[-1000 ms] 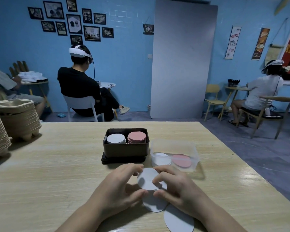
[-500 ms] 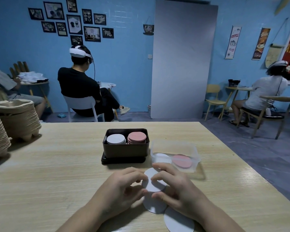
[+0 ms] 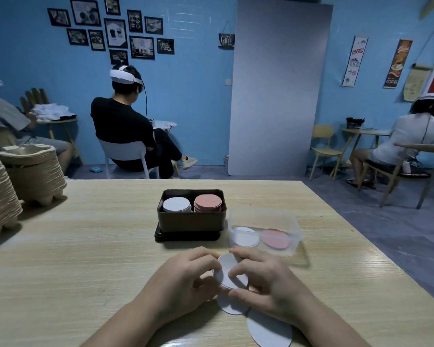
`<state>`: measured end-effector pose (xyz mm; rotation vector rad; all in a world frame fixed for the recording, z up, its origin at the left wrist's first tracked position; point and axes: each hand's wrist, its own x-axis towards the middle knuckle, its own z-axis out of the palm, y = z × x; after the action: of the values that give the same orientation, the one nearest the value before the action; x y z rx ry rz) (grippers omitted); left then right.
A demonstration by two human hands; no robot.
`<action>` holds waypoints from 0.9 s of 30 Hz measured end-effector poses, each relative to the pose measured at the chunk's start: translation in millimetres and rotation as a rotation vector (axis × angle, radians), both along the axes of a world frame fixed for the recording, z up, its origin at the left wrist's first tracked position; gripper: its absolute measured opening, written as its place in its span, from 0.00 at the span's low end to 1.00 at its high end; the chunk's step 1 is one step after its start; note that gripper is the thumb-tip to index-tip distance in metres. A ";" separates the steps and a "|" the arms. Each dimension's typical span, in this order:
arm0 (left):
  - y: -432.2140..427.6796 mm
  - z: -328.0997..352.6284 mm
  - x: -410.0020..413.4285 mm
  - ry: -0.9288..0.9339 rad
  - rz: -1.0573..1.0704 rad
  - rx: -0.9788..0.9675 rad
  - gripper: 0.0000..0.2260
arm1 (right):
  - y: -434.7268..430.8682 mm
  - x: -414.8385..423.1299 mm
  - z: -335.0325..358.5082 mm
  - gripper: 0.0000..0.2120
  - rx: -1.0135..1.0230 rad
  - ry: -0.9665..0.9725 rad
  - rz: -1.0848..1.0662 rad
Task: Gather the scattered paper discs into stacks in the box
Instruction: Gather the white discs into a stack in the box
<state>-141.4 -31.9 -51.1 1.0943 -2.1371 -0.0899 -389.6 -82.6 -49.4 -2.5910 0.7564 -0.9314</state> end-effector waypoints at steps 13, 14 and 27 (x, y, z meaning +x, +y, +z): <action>0.8 0.1 -0.4 -0.065 0.044 0.018 0.10 | 6.4 1.4 7.0 0.09 -0.005 0.016 0.004; 1.1 0.2 -0.7 -0.072 0.046 0.028 0.11 | 6.3 1.2 6.8 0.09 0.008 0.010 0.001; 3.3 15.0 -5.0 -0.177 -0.013 0.179 0.24 | -2.0 -18.1 2.3 0.09 0.071 -0.096 -0.158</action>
<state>-146.4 -28.7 -36.1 1.2310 -2.3304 -0.2003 -407.7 -84.6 -47.1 -2.4351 0.9610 -1.0457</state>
